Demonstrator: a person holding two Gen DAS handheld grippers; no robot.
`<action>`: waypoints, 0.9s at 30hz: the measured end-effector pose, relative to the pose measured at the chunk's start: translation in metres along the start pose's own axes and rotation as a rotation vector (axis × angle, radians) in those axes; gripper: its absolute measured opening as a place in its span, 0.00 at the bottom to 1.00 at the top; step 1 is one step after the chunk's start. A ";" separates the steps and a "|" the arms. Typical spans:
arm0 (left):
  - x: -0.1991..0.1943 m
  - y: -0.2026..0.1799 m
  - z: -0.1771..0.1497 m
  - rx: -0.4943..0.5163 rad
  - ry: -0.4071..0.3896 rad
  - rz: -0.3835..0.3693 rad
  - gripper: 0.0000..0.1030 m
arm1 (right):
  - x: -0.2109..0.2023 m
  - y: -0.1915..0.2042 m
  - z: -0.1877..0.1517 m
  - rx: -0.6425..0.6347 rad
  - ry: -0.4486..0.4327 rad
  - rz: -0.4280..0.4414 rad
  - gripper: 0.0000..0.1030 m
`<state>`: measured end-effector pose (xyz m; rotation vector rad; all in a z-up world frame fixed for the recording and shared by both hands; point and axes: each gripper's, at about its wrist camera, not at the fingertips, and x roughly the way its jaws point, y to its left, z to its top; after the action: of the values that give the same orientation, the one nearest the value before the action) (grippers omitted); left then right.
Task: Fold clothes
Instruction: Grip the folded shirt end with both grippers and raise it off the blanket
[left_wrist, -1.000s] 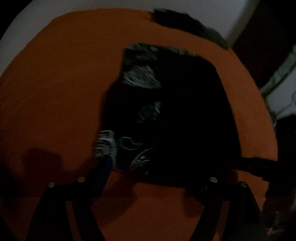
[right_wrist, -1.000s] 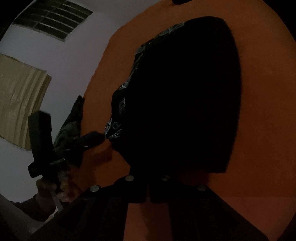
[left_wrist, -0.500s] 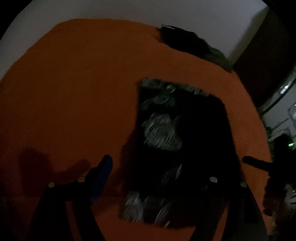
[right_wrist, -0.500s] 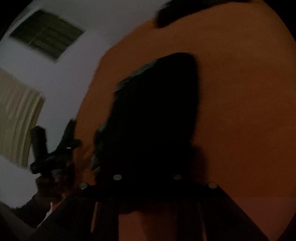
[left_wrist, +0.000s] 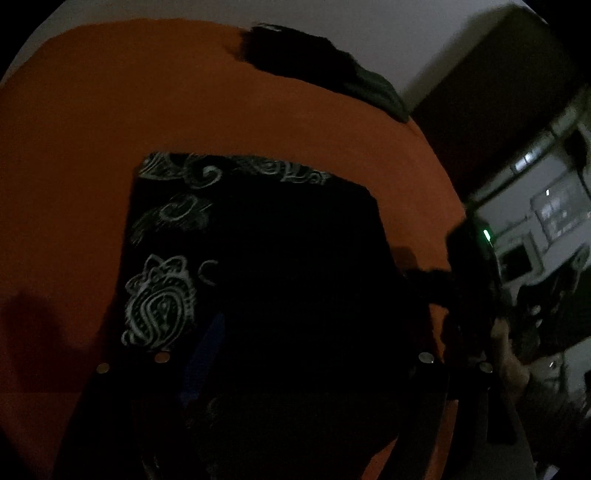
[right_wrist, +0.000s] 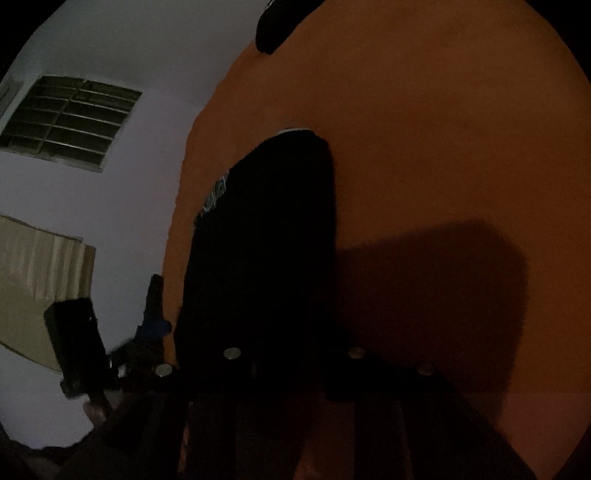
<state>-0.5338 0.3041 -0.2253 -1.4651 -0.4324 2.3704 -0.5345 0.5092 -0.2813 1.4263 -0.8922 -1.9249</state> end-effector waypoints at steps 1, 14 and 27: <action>0.001 -0.001 0.001 0.009 0.002 0.002 0.77 | 0.005 0.000 0.005 0.000 0.008 0.008 0.21; -0.007 0.032 0.015 -0.073 -0.031 -0.021 0.77 | 0.038 0.010 0.047 -0.011 0.067 0.116 0.24; 0.014 0.090 0.018 -0.093 0.114 -0.219 0.77 | -0.001 0.035 0.037 -0.115 0.063 -0.070 0.06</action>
<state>-0.5661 0.2270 -0.2660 -1.5009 -0.6464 2.1107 -0.5680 0.4950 -0.2455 1.4588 -0.6996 -1.9378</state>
